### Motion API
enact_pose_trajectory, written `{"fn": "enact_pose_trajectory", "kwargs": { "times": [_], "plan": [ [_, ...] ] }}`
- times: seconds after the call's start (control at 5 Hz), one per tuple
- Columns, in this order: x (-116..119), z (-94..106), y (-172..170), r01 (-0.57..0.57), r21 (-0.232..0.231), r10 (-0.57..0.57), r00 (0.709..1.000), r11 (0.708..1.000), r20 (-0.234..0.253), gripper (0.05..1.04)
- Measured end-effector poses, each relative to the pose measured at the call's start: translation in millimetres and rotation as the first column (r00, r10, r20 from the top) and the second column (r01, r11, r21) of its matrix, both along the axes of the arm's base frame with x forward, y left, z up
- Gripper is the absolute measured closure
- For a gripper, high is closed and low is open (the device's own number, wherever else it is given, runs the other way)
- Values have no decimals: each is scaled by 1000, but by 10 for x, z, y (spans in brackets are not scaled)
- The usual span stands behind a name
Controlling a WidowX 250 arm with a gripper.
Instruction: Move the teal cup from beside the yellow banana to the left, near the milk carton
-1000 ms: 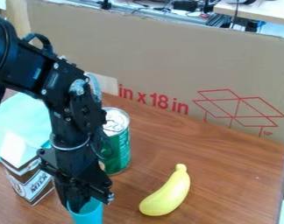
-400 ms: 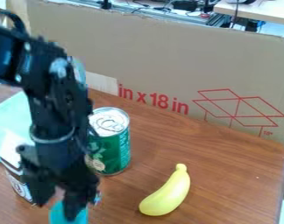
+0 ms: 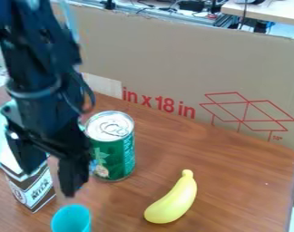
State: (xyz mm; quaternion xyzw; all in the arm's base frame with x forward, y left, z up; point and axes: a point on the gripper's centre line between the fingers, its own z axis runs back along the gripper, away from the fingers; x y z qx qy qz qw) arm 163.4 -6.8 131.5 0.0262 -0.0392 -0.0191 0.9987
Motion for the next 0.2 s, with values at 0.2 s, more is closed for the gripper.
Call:
{"fn": "enact_pose_trajectory", "kwargs": {
  "times": [0.2],
  "plan": [
    [7,142,1,49,6,-49,999,999,-20,81]
  ]
}}
